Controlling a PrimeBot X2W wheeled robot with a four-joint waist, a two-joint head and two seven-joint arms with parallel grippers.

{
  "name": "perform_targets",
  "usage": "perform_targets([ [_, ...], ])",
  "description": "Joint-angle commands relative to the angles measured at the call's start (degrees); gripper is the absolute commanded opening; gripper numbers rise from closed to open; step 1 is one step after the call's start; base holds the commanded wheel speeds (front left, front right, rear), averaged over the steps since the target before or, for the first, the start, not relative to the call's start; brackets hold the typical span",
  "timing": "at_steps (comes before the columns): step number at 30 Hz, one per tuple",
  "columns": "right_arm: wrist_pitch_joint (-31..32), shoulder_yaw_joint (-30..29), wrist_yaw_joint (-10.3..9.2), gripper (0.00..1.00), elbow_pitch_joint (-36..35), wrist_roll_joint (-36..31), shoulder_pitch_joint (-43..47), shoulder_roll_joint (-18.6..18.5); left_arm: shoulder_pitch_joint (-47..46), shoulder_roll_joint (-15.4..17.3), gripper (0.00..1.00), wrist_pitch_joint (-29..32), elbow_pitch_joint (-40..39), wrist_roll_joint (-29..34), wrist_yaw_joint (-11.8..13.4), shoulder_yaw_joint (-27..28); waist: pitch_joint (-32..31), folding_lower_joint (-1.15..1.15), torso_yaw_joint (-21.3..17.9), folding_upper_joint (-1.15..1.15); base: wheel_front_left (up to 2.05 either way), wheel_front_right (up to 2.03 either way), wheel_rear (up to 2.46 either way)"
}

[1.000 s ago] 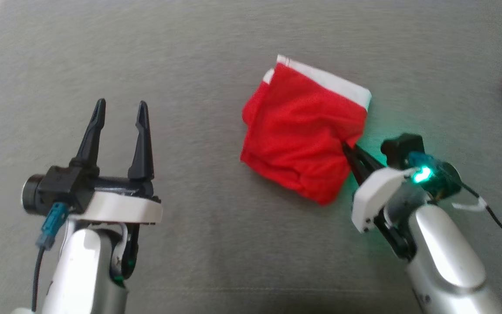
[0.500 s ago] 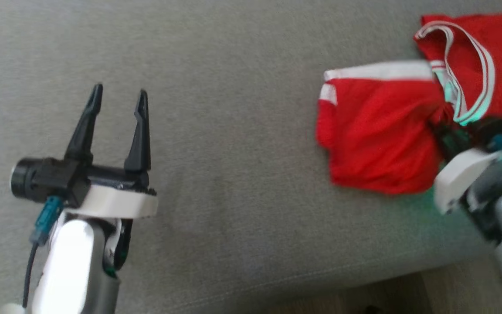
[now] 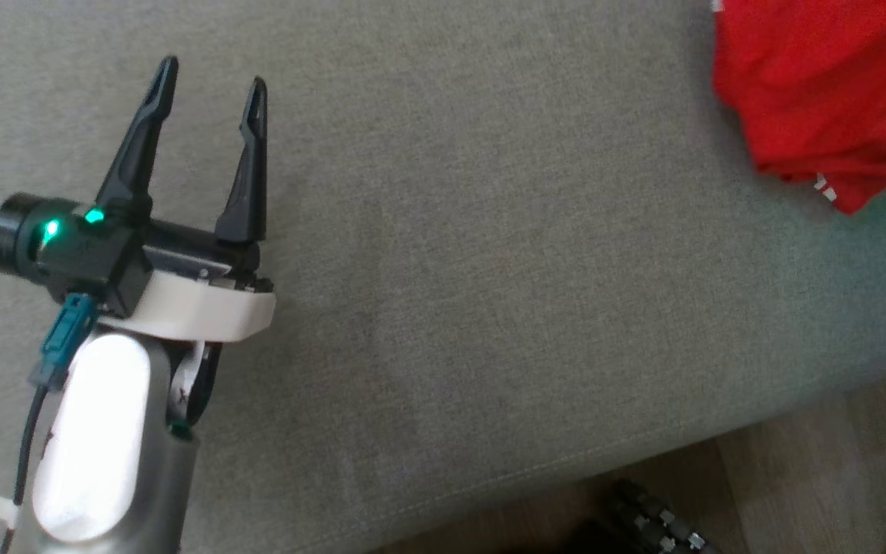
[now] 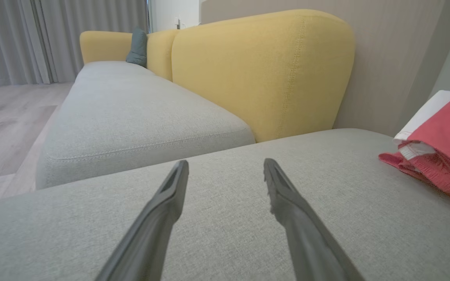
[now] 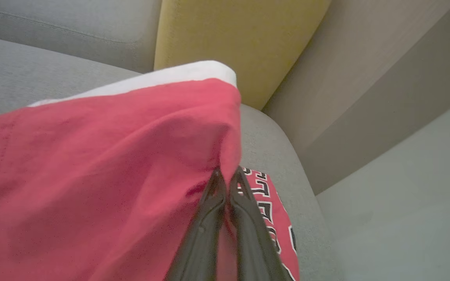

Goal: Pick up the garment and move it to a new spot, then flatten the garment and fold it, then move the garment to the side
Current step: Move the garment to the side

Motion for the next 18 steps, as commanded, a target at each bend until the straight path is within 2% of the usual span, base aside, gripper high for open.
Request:
perform_targets([
  [1,0.0,-0.7,-0.05,0.00,-1.8,-0.2,-0.8,-2.2,-1.5,1.3,1.00,0.2,-2.6,0.5,-0.1,1.1,1.3,-0.01,-0.7,0.00,0.00,0.00,0.00],
  [6,0.6,-3.2,-0.05,0.00,-1.9,-2.6,-2.3,-1.0,-3.5,1.8,1.00,0.9,-3.6,0.9,-0.5,0.3,3.9,-0.01,-1.3,0.00,0.00,0.00,0.00],
  [10,1.8,-7.6,-0.05,0.00,-0.1,-7.4,-3.6,2.1,-5.3,1.8,1.00,1.2,-4.1,1.1,-1.0,-0.7,5.9,-0.01,-1.3,0.00,0.00,0.00,0.00],
  [16,-1.1,-13.2,-0.05,0.00,2.8,-14.6,-5.3,5.9,-7.4,1.7,1.00,1.0,-3.8,1.2,-1.3,-1.9,8.3,-0.01,-0.4,0.00,0.00,0.00,0.00],
  [17,-1.8,-14.0,-0.05,0.19,3.2,-16.2,-5.6,6.3,-7.6,1.7,1.00,0.9,-3.7,1.2,-1.4,-2.0,8.6,-0.01,-0.3,0.00,0.00,0.00,0.00],
  [18,-2.6,-14.9,-0.05,0.45,3.6,-17.4,-5.8,7.1,-7.7,1.7,1.00,0.7,-3.4,1.1,-1.4,-2.0,8.7,-0.01,-0.1,0.00,0.00,0.00,0.00],
])
